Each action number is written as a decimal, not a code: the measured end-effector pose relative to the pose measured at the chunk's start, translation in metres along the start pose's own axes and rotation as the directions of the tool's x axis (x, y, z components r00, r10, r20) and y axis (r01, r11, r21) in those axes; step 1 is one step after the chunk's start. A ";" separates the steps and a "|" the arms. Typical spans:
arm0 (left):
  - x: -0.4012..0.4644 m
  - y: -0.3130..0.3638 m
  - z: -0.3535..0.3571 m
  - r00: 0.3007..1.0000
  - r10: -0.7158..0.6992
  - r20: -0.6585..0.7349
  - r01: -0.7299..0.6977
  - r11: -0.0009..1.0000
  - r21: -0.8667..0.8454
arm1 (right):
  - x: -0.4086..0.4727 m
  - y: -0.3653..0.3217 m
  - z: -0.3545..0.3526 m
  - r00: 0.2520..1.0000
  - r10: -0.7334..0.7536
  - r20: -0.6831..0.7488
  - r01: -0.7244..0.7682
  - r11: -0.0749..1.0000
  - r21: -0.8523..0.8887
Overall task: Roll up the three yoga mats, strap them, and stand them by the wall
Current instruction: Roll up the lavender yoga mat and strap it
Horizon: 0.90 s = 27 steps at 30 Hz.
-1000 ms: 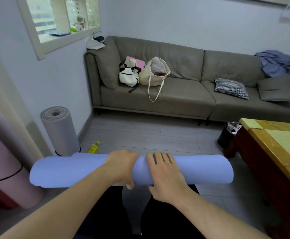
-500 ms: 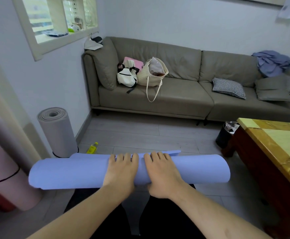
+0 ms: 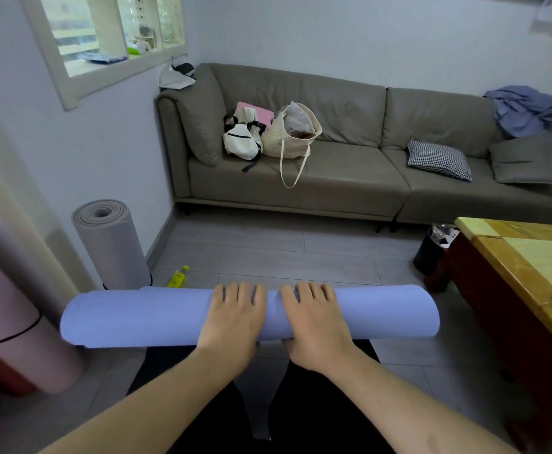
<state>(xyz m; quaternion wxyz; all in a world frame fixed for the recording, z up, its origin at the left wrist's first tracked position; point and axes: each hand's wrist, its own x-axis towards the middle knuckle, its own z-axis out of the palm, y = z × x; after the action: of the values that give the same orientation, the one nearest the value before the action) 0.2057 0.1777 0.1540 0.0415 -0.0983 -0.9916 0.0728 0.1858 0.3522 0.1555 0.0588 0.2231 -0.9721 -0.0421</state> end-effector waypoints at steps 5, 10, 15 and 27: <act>0.000 0.001 0.014 0.996 -0.009 -0.086 0.012 0.999 0.030 | 0.003 -0.002 -0.002 1.000 0.010 0.008 -0.010 1.000 0.029; 0.013 -0.006 -0.012 0.998 -0.005 0.061 0.003 1.000 0.022 | -0.005 -0.004 0.000 0.999 0.000 -0.046 -0.001 1.000 -0.026; 0.028 -0.019 -0.030 0.988 0.037 0.152 -0.027 0.997 -0.066 | -0.002 -0.004 -0.003 0.999 0.010 -0.051 -0.013 0.999 -0.051; 0.028 -0.027 -0.051 0.944 0.094 0.316 -0.046 0.987 -0.157 | -0.003 -0.004 -0.004 0.997 -0.048 -0.053 0.045 0.998 -0.053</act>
<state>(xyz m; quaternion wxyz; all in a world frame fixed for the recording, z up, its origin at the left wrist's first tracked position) 0.1780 0.1638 0.2100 -0.1309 -0.1232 -0.9836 0.0158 0.1905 0.3496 0.1584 0.0898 0.2450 -0.9633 -0.0627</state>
